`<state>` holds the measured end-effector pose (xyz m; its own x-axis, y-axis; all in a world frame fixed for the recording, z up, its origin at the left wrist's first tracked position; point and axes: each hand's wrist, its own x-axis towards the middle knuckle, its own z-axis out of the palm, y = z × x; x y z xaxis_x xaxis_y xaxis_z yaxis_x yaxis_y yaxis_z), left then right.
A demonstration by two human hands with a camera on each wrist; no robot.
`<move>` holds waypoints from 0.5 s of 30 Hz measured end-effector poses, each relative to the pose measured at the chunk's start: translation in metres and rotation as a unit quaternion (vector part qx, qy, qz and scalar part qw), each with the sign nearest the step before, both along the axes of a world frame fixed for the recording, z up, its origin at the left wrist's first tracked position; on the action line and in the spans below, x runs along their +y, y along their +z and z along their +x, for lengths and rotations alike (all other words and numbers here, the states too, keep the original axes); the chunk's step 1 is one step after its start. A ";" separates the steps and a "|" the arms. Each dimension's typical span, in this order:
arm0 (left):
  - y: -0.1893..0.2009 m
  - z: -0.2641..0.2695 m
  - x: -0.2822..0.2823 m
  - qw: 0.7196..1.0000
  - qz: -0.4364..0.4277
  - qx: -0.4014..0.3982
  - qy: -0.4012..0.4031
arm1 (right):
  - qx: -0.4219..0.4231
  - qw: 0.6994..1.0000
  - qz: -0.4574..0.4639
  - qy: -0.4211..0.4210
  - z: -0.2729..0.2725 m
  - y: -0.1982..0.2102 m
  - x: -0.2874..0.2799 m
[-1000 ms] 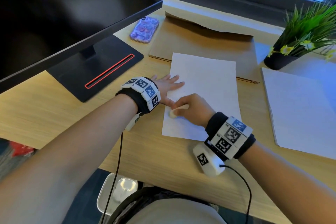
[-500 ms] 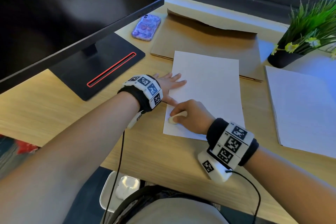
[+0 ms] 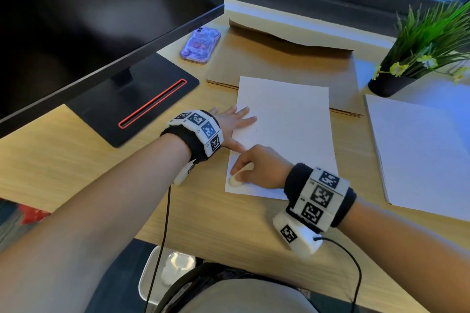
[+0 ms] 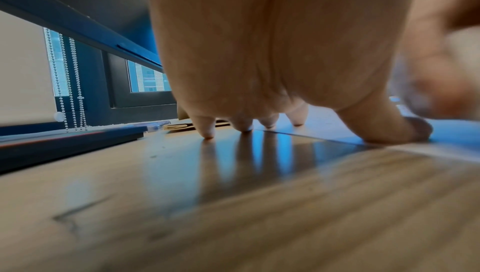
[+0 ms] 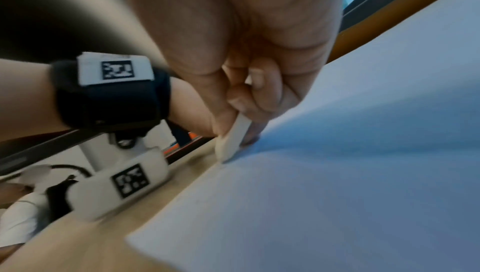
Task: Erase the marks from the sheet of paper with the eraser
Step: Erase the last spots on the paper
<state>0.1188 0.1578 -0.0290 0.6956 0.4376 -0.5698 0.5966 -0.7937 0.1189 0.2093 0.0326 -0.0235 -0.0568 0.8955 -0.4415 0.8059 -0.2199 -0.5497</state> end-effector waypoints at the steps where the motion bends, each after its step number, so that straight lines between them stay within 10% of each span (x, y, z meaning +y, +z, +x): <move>1: 0.000 0.000 -0.001 1.000 -0.001 -0.004 0.001 | 0.002 0.999 0.014 -0.029 0.003 0.001 0.007; 15: -0.001 0.000 0.000 1.000 -0.006 -0.006 0.005 | -0.008 0.994 0.060 -0.087 0.012 -0.005 0.005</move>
<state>0.1189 0.1579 -0.0296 0.6983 0.4380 -0.5661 0.6028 -0.7864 0.1350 0.2217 0.0379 -0.0287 0.1104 0.9376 -0.3297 0.7699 -0.2904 -0.5682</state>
